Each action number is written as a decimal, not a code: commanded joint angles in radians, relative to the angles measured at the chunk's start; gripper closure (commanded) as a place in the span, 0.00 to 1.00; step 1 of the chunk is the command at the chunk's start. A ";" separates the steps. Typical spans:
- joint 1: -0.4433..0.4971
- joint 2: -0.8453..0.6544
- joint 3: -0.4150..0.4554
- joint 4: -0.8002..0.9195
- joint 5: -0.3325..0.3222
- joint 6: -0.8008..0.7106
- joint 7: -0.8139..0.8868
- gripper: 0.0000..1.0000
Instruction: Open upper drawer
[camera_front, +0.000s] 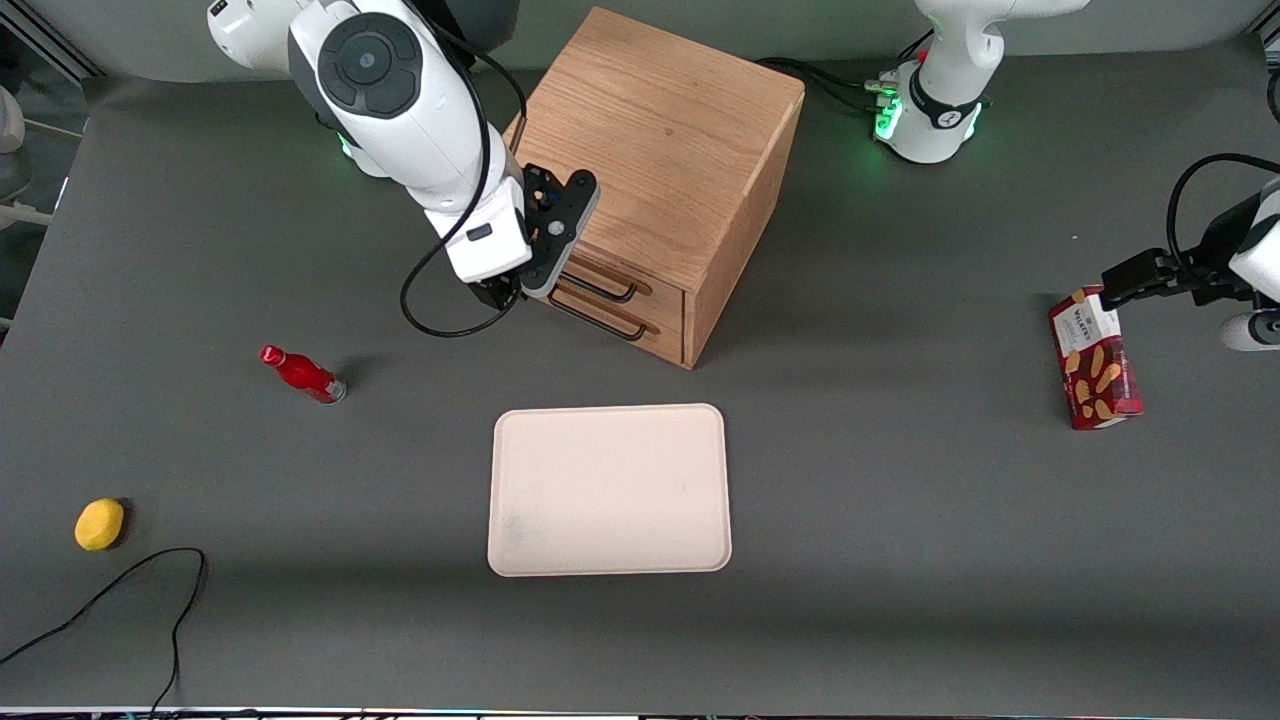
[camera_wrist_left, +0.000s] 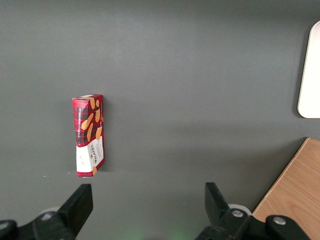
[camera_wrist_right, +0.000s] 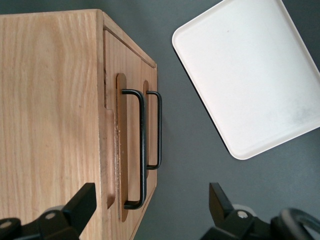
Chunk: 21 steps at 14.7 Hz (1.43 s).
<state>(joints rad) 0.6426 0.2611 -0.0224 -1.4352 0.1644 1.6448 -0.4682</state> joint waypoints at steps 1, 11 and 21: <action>-0.001 0.012 -0.005 0.001 0.033 -0.011 -0.018 0.00; 0.003 0.009 -0.005 -0.079 0.026 0.059 -0.024 0.00; 0.011 0.009 -0.004 -0.169 0.021 0.170 -0.026 0.00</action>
<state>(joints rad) 0.6466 0.2770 -0.0211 -1.5786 0.1702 1.7791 -0.4684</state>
